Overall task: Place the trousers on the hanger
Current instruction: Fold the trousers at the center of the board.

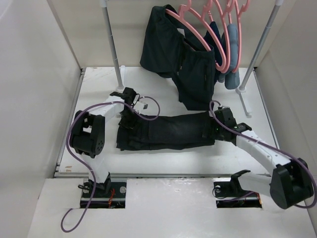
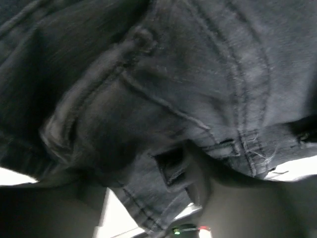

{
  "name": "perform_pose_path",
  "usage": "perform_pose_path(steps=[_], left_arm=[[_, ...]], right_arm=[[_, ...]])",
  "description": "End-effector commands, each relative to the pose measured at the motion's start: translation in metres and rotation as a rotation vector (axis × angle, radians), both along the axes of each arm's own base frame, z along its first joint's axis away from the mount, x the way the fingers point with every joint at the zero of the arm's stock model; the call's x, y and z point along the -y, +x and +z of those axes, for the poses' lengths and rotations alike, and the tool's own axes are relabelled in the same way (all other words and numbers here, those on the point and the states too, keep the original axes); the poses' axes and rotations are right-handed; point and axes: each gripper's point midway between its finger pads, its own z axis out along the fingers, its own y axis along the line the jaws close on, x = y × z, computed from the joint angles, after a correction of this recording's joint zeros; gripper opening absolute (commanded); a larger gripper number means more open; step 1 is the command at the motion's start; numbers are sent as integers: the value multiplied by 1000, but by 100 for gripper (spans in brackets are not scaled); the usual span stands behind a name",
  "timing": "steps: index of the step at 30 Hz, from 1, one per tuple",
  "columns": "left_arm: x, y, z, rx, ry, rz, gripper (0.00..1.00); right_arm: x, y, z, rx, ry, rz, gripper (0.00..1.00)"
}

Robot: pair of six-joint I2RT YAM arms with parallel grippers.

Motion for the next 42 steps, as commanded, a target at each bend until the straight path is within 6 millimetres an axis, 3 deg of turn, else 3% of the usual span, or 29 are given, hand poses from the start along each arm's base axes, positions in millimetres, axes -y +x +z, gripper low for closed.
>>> perform_pose_path(steps=[1,3,4,6,7,8,10,11,12,14,16,20,21,22,23,24,25,26,27,29,31,33,37,42], left_arm=[[14,-3,2,-8,-59,-14,42],[12,-7,-5,-30,-51,-26,18],[14,-8,-5,-33,-59,-26,0],[10,-12,-3,-38,-67,-40,0],[11,-10,4,-23,-72,-41,0],[4,-9,10,-10,-62,-40,0],[-4,7,43,94,-65,-25,0],[-11,8,55,124,-36,-38,0],[-14,11,68,165,-27,-48,0],[-19,16,106,272,-15,-50,0],[-16,2,125,298,-2,-106,0],[-38,-15,126,271,112,-120,0],[-58,-24,114,246,209,-110,0],[-66,-25,106,249,253,-104,0],[-74,-29,98,244,291,-100,0],[-83,-44,76,184,331,-109,0],[-88,-45,65,172,363,-110,0],[-90,-51,52,136,373,-117,0],[-94,-54,44,117,392,-121,0],[-97,-59,28,102,406,-124,0],[-97,-59,20,84,411,-128,0],[-98,-56,17,84,420,-128,0],[-102,-51,17,91,456,-126,0],[-102,-44,27,148,452,-111,0]], right_arm=[[-3,-5,-23,-65,58,-10,100],[-5,-3,-35,-86,81,-9,100],[-9,-4,-38,-99,115,3,96],[-13,-2,-41,-90,149,23,80],[-14,-7,-45,-107,156,29,53],[-12,-6,-45,-108,162,9,39],[-8,-10,-44,-94,166,1,19],[-10,-10,-40,-82,179,8,4],[-9,-12,-40,-80,189,5,0],[-9,-11,-31,-47,198,9,0],[-15,-20,-28,-54,206,39,0],[-23,-39,-22,-88,232,34,0],[-27,-42,-19,-88,250,39,0],[-32,-50,-22,-103,266,56,10],[-39,-52,-17,-81,296,78,29],[-43,-54,-16,-90,313,84,54],[-44,-57,-17,-90,314,93,88],[-45,-51,-9,-63,308,102,100],[-40,-50,-9,-65,263,117,100],[-27,-25,12,10,180,76,100],[-27,-3,19,56,127,134,100],[-46,19,32,106,153,229,100],[-63,49,5,57,136,307,100],[-87,62,-13,55,262,347,98]])
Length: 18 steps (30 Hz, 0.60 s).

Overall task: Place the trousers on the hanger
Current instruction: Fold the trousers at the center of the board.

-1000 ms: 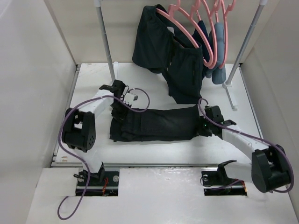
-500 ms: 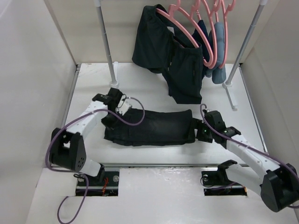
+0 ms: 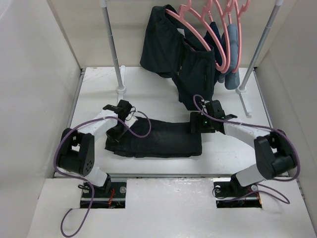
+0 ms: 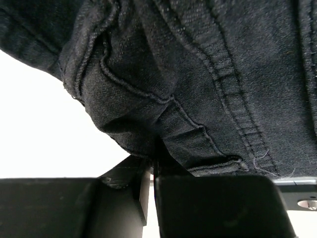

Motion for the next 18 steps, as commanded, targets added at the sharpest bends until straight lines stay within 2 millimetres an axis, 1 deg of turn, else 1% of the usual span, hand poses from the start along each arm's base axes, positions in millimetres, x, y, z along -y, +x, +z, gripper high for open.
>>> perform_pose_path(steps=[1,2,3,4,5,6,7,8,9,10,11,12,13,14,15,16,17,18], left_arm=[[-8,9,13,62,36,-3,0],[-8,10,15,73,32,6,0],[-9,6,10,63,36,6,0],[-14,5,9,70,65,8,0],[-18,8,7,86,86,10,0],[-24,8,4,99,118,13,0],[-38,8,-6,130,202,20,0],[-48,6,-10,136,237,20,0],[-59,-6,-25,80,271,37,0],[-60,-8,-28,62,277,34,0],[-57,-14,-33,26,259,40,0],[-54,-18,-36,6,235,38,0],[-48,-19,-37,-1,204,51,0],[-37,-15,-33,-3,138,51,0],[-30,-11,-28,8,102,61,0],[-24,-6,-19,32,63,62,5],[-13,7,-7,66,-5,69,21],[-8,7,2,62,-28,67,31]], right_arm=[[-16,26,7,84,98,33,93],[-20,30,0,77,111,32,82],[-19,36,1,77,124,8,66],[-14,39,-3,64,120,-23,21],[-8,43,-3,62,117,-62,0],[0,41,-10,30,123,-128,0],[11,39,-13,23,114,-176,0],[26,34,-23,1,111,-221,0],[30,36,-22,23,111,-222,0],[31,36,-19,43,101,-202,0],[32,37,-20,56,82,-175,0],[21,38,-14,89,62,-113,0],[18,30,-16,80,16,-39,5],[15,30,-11,96,-10,-10,35],[7,30,-5,109,-30,32,47],[6,25,3,113,-46,48,54],[5,23,9,117,-52,53,62],[2,21,16,129,-56,60,66]])
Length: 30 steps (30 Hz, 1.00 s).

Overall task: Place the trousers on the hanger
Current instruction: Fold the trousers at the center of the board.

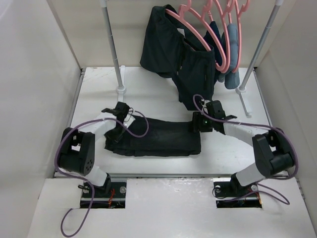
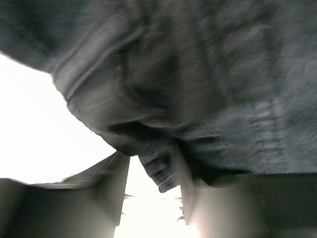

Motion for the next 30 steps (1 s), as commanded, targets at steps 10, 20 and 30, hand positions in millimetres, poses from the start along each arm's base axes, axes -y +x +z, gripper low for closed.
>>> perform_pose_path(steps=[10,20,30], left_arm=[[35,56,124,264,-295,61,61],[40,37,3,81,-180,56,53],[68,66,82,236,-374,44,61]], right_arm=[[-14,-65,95,158,-224,-17,33],[-60,-90,-19,-131,-261,171,0],[-66,-45,154,305,-407,369,32]])
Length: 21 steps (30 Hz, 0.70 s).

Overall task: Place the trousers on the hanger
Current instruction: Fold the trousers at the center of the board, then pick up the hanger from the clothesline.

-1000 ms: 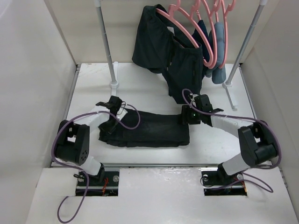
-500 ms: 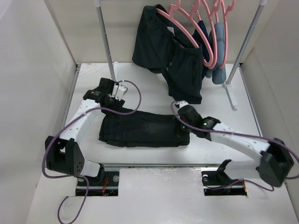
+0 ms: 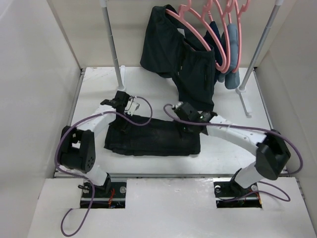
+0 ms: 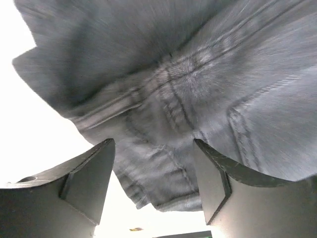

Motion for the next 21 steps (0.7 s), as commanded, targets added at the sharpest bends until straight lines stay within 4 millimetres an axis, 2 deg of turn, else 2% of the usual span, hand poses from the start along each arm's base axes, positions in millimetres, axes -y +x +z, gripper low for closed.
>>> perform_pose_path(steps=[1,2,4,5,6,8,9,10,11,12,13,14,15,16,17,20,21], left_arm=[[18,31,80,212,-122,-3,61],[18,29,90,219,-125,-3,63],[20,36,117,294,-147,-5,64],[19,35,123,306,-150,-6,65],[19,33,130,328,-157,-7,65],[21,35,141,362,-177,-12,67],[22,37,142,372,-180,-13,67],[22,36,145,382,-187,-5,67],[24,34,141,368,-194,-10,67],[24,34,141,368,-194,-10,67],[24,34,141,368,-194,-10,67],[21,33,137,361,-181,-4,67],[19,31,134,355,-170,0,67],[19,31,134,355,-170,0,67],[18,29,133,355,-170,0,67],[17,26,130,355,-170,0,67],[17,25,134,367,-174,0,68]], right_arm=[[-9,26,142,332,46,197,46],[-17,33,206,449,127,221,50],[-7,29,277,594,175,264,57],[-2,33,311,667,214,255,59],[11,32,374,807,294,221,59],[31,37,425,951,346,185,55],[56,45,453,1040,348,111,53],[66,54,473,1121,362,70,52],[76,57,489,1175,361,56,52],[86,70,494,1199,351,36,52],[91,74,508,1244,354,40,53],[88,95,501,1224,332,57,55],[84,103,500,1217,341,87,58],[95,113,506,1229,326,69,60],[90,138,488,1181,303,89,60],[95,165,482,1174,296,112,61],[95,178,474,1161,293,113,61]])
